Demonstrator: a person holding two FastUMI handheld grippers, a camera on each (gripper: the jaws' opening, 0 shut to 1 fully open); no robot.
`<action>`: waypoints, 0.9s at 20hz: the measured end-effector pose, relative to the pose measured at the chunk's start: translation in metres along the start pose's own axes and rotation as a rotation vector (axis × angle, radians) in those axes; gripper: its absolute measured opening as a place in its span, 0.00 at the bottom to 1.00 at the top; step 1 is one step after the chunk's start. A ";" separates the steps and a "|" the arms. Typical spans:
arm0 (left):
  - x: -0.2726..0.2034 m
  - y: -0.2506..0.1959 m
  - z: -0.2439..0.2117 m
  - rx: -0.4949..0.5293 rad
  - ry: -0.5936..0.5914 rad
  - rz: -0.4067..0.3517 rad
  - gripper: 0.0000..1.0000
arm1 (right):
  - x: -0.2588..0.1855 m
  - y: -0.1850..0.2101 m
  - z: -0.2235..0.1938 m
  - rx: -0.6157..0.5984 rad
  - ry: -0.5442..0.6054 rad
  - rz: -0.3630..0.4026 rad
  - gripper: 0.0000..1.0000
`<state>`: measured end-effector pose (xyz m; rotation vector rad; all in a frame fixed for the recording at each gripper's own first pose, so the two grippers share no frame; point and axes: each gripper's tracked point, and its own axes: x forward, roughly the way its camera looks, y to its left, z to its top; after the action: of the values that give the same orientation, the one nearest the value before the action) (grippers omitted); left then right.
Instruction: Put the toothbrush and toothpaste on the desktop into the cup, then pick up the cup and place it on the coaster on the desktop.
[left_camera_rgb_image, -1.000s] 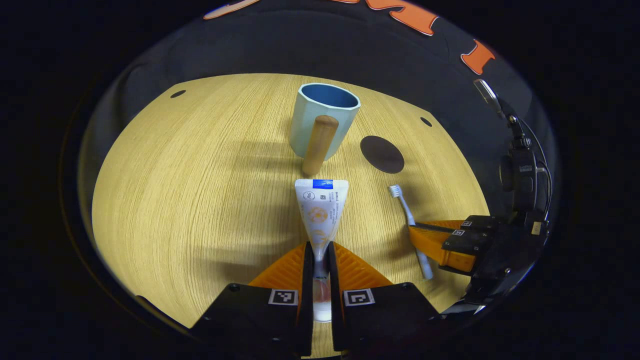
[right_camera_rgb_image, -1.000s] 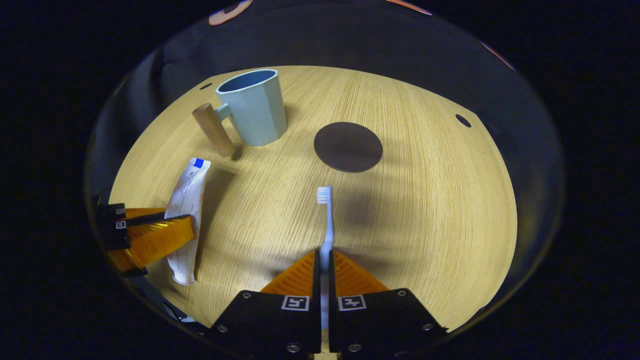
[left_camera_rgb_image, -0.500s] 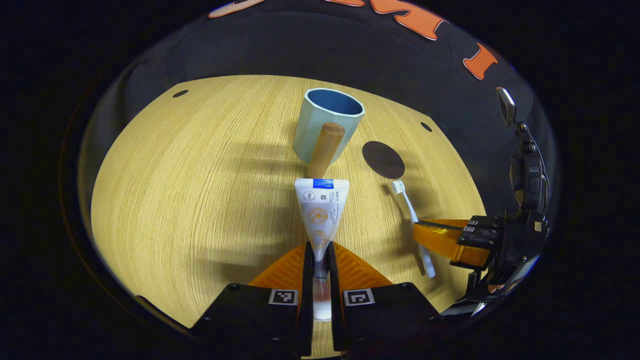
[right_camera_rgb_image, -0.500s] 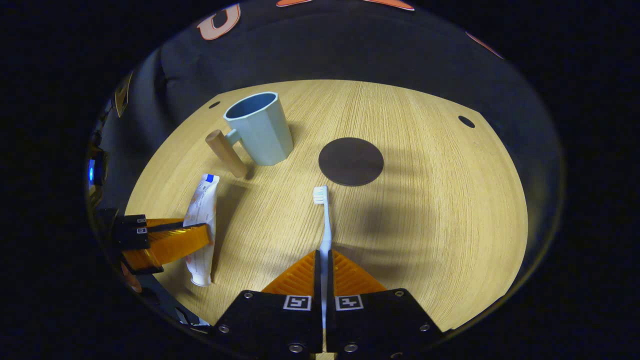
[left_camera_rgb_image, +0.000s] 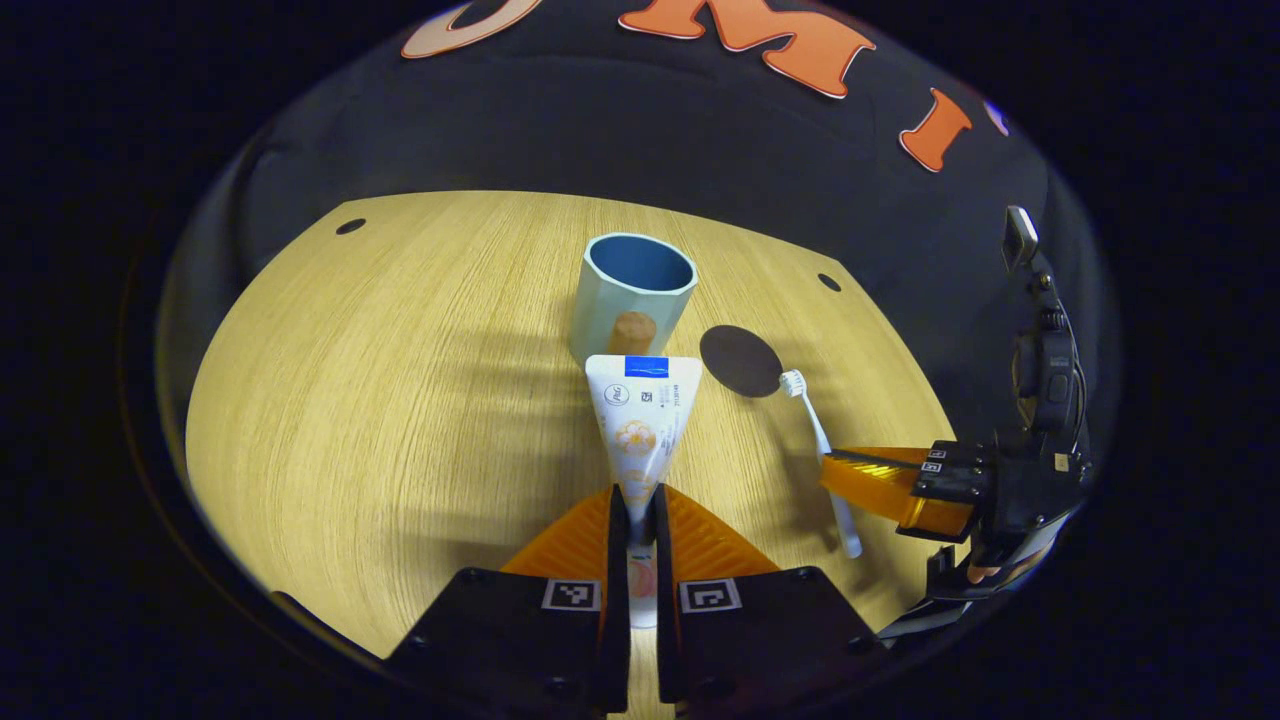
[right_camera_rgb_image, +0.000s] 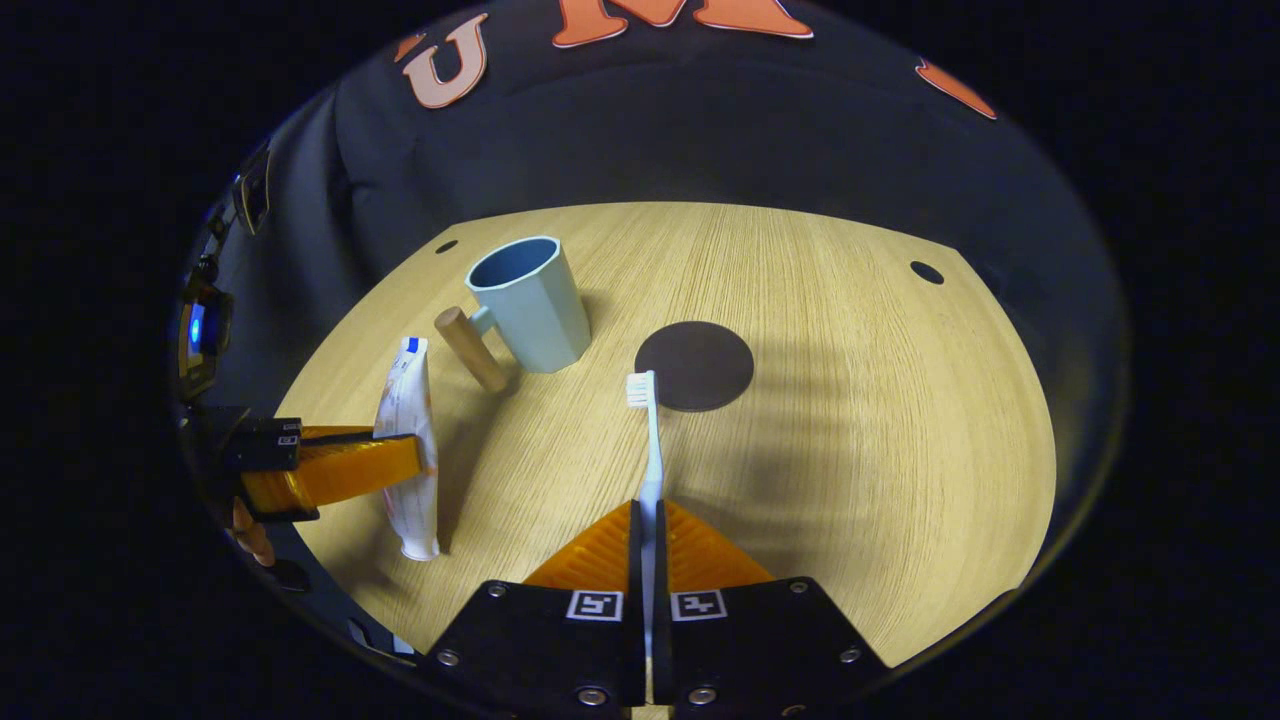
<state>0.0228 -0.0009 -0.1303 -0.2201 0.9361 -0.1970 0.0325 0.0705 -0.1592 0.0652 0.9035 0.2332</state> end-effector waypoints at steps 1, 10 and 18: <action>0.000 -0.002 0.004 0.016 -0.019 -0.009 0.15 | -0.001 -0.003 0.004 -0.014 -0.027 -0.009 0.04; -0.010 -0.020 0.060 0.093 -0.300 -0.078 0.15 | -0.016 -0.016 0.039 -0.015 -0.240 -0.018 0.03; -0.039 -0.012 0.103 0.132 -0.507 -0.028 0.15 | -0.030 -0.012 0.047 -0.019 -0.341 0.031 0.03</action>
<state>0.0831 0.0082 -0.0374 -0.1505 0.4155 -0.2147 0.0533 0.0534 -0.1088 0.0980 0.5608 0.2504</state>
